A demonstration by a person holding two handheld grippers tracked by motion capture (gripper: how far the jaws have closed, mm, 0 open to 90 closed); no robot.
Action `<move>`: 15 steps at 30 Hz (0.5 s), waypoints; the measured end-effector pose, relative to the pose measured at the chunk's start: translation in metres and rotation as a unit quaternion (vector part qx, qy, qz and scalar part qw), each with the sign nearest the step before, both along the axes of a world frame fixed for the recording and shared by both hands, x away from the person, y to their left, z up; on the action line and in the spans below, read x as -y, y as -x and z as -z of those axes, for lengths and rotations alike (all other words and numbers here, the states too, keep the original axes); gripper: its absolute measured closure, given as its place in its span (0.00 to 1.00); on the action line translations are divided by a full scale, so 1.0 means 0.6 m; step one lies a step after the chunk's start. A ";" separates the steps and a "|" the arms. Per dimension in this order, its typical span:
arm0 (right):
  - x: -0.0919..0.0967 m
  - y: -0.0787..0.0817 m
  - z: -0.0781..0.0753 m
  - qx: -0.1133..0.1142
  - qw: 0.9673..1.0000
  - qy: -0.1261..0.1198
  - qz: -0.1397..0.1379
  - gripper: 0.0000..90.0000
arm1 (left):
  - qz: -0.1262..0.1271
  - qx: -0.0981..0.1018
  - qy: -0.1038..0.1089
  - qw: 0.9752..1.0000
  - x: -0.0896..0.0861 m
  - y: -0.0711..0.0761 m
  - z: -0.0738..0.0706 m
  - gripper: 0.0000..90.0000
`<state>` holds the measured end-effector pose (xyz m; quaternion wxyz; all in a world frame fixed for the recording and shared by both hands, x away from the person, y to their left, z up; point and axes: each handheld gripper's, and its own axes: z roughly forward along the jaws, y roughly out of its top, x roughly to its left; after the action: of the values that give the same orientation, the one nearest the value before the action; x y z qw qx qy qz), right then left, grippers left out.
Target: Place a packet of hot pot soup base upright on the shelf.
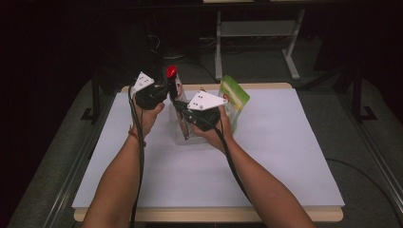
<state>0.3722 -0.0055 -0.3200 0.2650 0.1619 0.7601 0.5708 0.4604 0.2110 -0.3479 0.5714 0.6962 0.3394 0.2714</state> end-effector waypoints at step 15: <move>0.011 -0.019 0.029 -0.017 1.000 0.007 0.017 0.95 | -0.017 -0.019 -0.017 1.000 0.010 -0.015 0.036 0.92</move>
<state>0.3838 -0.0119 -0.3373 0.2634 0.1827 0.7654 0.5580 0.4695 0.2051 -0.3696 0.5487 0.7049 0.3569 0.2733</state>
